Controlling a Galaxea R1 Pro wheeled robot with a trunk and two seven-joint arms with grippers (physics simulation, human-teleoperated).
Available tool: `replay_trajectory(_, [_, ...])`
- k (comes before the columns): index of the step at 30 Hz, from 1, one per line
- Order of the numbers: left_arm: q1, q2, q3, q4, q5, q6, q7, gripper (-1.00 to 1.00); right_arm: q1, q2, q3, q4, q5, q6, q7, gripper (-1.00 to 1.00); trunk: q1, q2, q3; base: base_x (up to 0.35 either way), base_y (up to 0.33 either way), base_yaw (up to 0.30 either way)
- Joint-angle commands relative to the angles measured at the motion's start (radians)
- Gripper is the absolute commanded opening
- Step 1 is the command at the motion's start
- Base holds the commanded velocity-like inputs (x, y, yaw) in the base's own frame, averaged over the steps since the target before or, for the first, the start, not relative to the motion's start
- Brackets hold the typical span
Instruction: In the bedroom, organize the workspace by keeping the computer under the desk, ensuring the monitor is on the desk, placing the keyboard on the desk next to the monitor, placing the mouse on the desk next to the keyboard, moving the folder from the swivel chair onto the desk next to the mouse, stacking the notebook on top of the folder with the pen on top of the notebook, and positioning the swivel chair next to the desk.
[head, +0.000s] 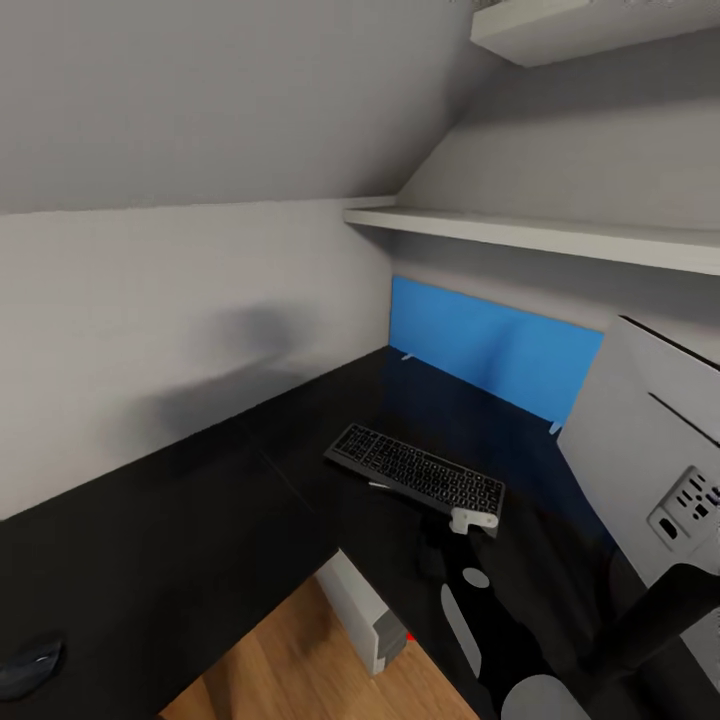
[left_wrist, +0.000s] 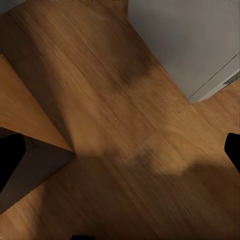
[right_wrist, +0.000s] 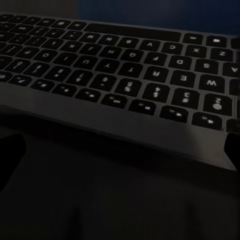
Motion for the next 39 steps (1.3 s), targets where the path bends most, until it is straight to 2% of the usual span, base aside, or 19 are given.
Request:
replay_trajectory(1, [-0.001,0.0,-0.004,0.001,0.005,-0.003,0.004,1.0,-0.001,0.0,0.003,0.001,-0.005,-0.004,-0.005,1.0,-0.004,0.007,0.002,0.0,0.0,0.0])
replay_trajectory(17, [-0.001,0.0,-0.002,0.001,0.005,-0.003,0.004,1.0,0.0,0.0,0.004,0.001,-0.005,-0.004,-0.005,1.0,-0.065,0.119,0.052,0.0,0.0,0.0])
replay_trajectory(39, [-0.001,0.0,-0.004,0.001,0.003,-0.003,0.002,1.0,-0.001,0.0,0.004,0.0,-0.006,-0.004,-0.007,1.0,-0.065,0.119,0.052,0.0,0.0,0.0])
